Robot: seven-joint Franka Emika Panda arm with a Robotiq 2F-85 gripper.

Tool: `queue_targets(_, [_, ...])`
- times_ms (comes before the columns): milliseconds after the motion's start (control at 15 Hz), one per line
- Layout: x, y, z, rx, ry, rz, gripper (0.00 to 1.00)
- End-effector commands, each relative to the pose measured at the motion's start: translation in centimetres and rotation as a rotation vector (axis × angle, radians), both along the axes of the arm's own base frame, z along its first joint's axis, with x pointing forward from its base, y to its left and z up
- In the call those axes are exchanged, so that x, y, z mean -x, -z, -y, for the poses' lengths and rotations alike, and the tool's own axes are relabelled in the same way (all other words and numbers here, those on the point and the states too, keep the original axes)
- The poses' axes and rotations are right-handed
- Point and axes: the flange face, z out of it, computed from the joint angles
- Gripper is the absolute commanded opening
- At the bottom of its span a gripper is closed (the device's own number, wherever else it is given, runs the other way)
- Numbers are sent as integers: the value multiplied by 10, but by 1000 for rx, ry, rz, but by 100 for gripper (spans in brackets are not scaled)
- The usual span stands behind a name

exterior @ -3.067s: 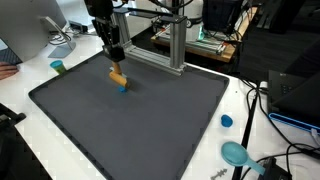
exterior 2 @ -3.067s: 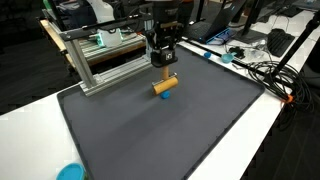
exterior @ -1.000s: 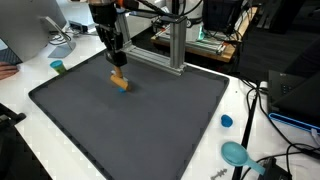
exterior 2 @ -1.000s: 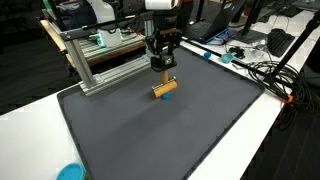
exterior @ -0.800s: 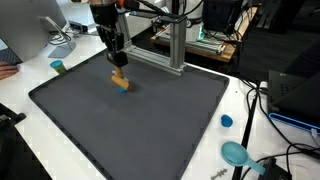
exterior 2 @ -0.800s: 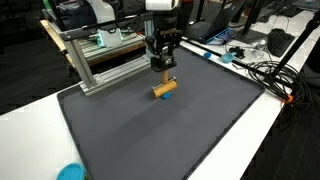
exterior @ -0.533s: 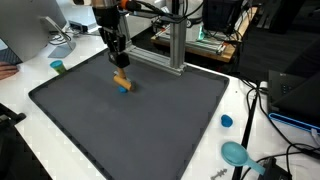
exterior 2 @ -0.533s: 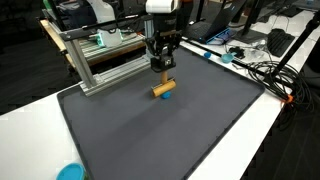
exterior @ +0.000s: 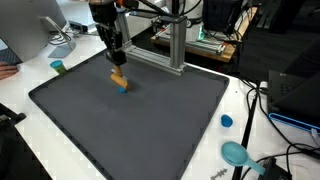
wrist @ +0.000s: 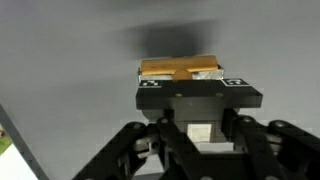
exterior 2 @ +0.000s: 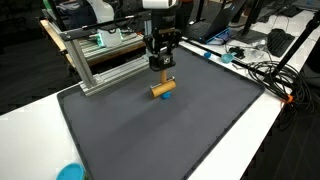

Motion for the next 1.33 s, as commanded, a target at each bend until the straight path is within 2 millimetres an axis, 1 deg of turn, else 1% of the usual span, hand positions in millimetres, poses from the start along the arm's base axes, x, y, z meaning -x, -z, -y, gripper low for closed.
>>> queue_targets(0, [-3,-30,10,18,4,15,22])
queue_targets(133, [-4,-28,8,24,4,0,22])
queue_targets(333, [1,-22,1,13,-13,-28,22])
queue_targets(600, [1,-22,-7,-38,-3,16,22])
queue_targets(800, [-1,-19,-11,-24,-9,19,22])
queue_targets(1267, [-3,4,-14,-6,8,49,22])
